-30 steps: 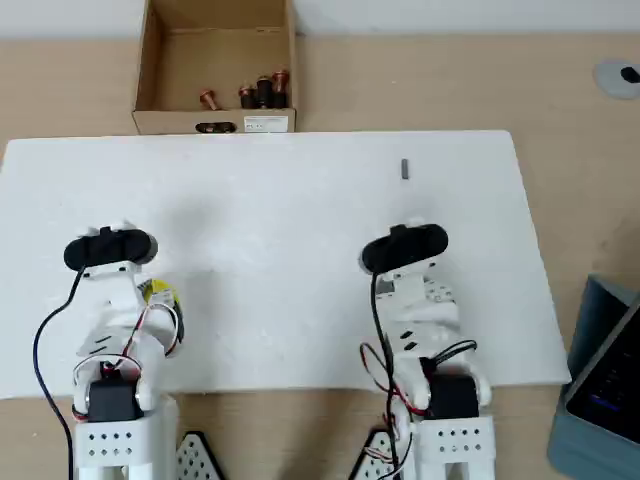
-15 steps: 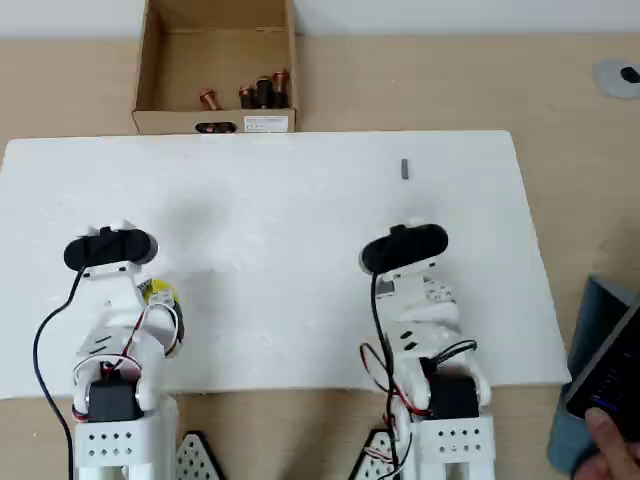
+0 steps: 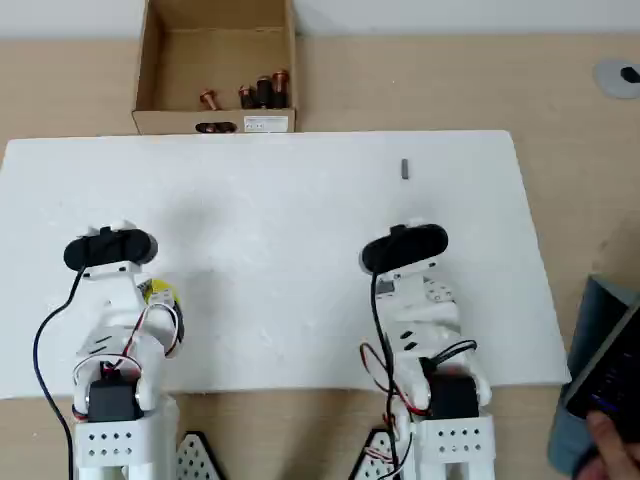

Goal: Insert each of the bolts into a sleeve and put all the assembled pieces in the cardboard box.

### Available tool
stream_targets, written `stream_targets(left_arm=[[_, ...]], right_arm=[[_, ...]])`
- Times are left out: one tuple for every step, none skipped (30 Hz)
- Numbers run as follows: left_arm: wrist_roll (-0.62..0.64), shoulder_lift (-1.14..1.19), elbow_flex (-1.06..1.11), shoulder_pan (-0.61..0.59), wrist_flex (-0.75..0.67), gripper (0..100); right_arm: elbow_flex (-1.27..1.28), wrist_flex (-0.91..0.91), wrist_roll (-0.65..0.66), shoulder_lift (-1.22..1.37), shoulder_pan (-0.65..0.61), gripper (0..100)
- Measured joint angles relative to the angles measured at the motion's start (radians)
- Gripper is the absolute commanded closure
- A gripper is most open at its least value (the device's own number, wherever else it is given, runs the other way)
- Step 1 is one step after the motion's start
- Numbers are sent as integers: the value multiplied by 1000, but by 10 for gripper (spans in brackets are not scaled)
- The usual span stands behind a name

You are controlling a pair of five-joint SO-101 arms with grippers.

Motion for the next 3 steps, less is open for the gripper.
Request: stream_targets(left_arm=[[0,0,0,0,0,997],[0,0,0,0,0,997],[0,0,0,0,0,997]], right_arm=[[0,0,0,0,0,990],[0,0,0,0,0,990],[0,0,0,0,0,990]])
